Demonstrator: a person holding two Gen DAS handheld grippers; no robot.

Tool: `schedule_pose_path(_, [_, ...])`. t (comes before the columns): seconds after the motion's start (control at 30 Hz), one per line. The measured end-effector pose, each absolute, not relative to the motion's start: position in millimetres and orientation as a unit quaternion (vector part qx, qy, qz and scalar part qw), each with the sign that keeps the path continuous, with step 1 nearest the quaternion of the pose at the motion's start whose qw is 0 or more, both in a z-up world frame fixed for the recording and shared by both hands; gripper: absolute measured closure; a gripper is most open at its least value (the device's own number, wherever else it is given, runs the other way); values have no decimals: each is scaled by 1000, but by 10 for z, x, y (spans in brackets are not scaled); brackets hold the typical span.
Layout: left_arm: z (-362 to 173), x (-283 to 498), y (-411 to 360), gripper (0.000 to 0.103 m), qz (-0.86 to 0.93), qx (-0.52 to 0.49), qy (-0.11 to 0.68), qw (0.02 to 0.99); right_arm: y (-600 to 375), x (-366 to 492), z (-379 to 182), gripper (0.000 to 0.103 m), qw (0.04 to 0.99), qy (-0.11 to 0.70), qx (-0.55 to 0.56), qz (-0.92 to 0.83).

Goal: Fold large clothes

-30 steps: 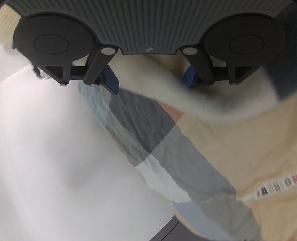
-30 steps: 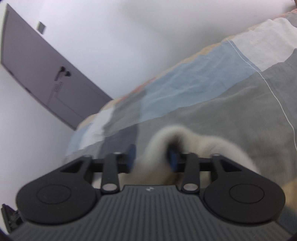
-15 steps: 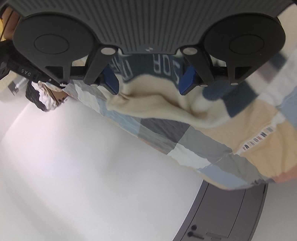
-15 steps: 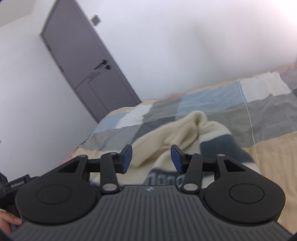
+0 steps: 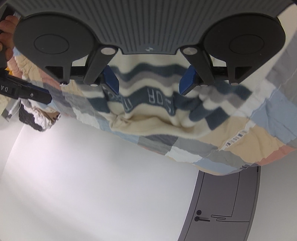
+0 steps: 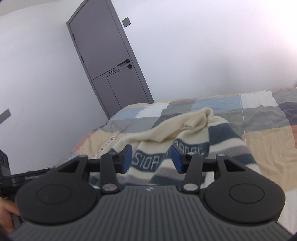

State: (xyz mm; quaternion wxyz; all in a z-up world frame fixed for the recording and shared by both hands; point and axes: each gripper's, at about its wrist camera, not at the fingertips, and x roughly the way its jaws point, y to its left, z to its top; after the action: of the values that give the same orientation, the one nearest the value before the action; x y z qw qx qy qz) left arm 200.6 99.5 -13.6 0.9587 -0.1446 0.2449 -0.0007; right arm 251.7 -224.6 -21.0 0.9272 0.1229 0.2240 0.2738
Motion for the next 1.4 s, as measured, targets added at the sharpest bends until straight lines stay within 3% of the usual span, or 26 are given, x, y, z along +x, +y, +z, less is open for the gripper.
schedule_pose_path(0.33, [-563,2059,954,27,1,-123,278,953,-1858,2623,-551,53,928,252,95,257])
schedule_pose_path(0.73, [-940,2518,1336,27,0,-159,291,943,-715,4169,-1094,55,917,324,77,220])
schedule_pose_path(0.97, [-1183,2761,1483,27,1,-175,286,942,-221,5115,-1623,71,924,352,5,146])
schedule_pose_path(1.27, [-1379,2943,1693,27,1,-207,254,945,-225,5963,-1638,72,958,261,57,101])
schedule_pose_path(1.4, [-1420,2992,1660,27,-2,-196,246,949,-261,6291,-1734,72,955,267,90,88])
